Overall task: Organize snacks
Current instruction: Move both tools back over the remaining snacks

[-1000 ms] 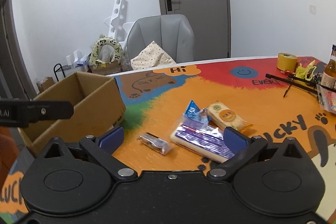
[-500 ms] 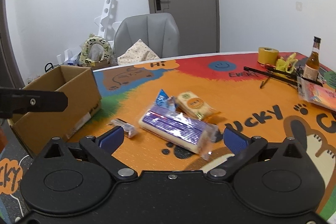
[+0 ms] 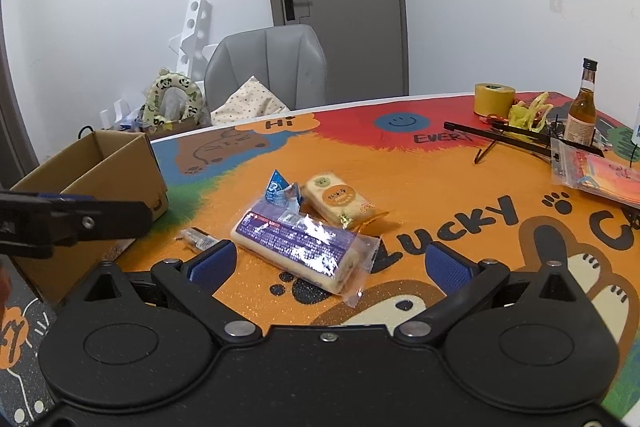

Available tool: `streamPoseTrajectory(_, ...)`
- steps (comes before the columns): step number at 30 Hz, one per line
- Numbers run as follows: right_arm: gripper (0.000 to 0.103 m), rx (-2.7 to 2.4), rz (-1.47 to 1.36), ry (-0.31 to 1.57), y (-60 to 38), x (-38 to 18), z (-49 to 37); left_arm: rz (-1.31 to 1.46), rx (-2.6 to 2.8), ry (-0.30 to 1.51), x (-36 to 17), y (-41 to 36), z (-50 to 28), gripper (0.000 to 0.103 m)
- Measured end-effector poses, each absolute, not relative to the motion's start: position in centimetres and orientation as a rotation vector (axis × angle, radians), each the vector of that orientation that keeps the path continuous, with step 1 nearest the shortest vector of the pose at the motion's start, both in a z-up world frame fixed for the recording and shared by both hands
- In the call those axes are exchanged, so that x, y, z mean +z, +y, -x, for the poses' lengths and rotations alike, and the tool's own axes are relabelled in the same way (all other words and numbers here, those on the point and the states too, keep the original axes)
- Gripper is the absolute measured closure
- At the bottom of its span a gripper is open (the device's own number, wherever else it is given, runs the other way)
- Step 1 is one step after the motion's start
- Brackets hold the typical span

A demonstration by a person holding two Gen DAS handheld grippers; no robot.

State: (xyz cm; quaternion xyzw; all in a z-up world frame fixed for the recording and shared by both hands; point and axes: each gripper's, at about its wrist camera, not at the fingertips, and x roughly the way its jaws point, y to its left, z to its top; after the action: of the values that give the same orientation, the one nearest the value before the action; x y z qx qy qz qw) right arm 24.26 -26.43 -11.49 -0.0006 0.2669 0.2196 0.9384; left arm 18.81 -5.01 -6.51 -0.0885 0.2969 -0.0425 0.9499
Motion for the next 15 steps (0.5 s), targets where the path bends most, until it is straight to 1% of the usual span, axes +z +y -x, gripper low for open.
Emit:
streamPoseTrajectory(3,0.004,0.471,0.003,0.529,-26.3,-11.5,-24.7,0.192,-0.069,0.61,-7.1,-5.0,-19.5,0.01)
streamPoseTrajectory(5,0.011,0.49,0.007,0.528,-26.1,-11.7,-25.2,0.197,-0.06,0.618,-7.4,-4.8,-20.0,0.014)
streamPoseTrajectory(9,0.016,0.517,0.022,0.532,-25.4,-12.0,-26.4,0.207,-0.042,0.631,-8.0,-4.8,-20.9,0.021)
streamPoseTrajectory(13,0.021,0.548,0.045,0.517,-24.7,-12.1,-27.4,0.211,-0.014,0.64,-8.6,-5.0,-21.6,0.036)
streamPoseTrajectory(15,0.022,0.561,0.048,0.517,-24.4,-12.1,-28.1,0.22,-0.004,0.648,-8.9,-4.9,-22.0,0.039)
